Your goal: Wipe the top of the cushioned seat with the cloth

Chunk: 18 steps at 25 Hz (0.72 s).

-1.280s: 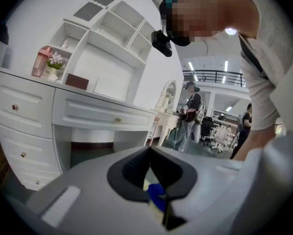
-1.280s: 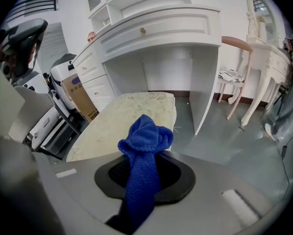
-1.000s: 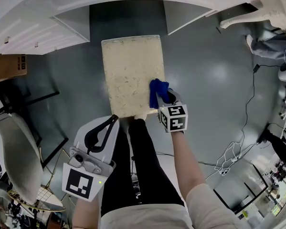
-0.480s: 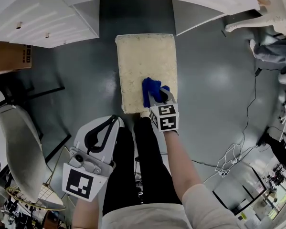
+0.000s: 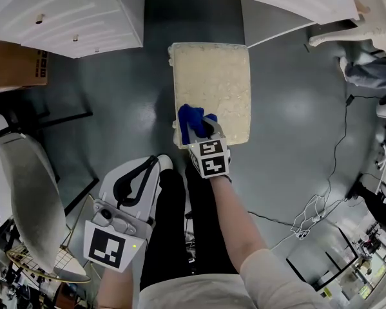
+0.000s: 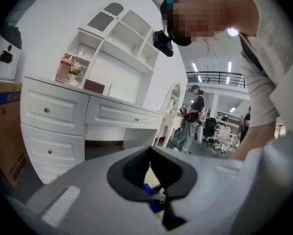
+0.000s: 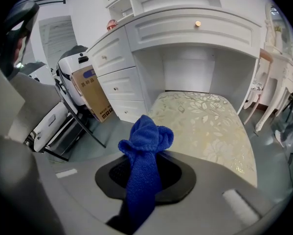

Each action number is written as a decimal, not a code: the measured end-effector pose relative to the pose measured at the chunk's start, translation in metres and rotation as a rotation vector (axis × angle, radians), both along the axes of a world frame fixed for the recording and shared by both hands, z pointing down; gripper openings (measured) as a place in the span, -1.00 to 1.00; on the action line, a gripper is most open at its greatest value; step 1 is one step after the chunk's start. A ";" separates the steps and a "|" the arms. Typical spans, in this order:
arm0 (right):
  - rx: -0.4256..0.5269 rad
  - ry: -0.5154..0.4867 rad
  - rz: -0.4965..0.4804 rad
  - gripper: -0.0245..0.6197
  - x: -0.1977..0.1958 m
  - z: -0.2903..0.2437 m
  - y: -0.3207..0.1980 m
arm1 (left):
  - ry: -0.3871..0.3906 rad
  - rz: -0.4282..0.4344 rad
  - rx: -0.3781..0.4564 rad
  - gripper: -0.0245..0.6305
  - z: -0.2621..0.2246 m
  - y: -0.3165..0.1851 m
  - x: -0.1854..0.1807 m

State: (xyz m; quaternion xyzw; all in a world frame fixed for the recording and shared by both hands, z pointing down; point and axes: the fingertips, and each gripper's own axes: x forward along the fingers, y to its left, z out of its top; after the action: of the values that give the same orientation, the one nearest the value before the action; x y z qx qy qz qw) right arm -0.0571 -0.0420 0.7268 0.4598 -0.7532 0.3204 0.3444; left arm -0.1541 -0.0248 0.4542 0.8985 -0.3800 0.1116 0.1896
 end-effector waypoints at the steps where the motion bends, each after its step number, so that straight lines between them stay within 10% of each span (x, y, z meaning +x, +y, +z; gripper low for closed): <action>1: -0.001 0.002 0.000 -0.71 -0.003 0.000 0.000 | -0.001 0.000 -0.001 -0.93 0.000 0.000 -0.003; 18: 0.000 0.018 0.002 -0.69 -0.008 0.001 0.041 | 0.002 0.055 0.008 -0.93 -0.002 0.009 -0.006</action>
State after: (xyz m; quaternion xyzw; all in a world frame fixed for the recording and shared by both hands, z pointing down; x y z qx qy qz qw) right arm -0.0647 -0.0011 0.7283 0.4633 -0.7497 0.3165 0.3509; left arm -0.1598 -0.0162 0.4526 0.9093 -0.3555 0.1143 0.1834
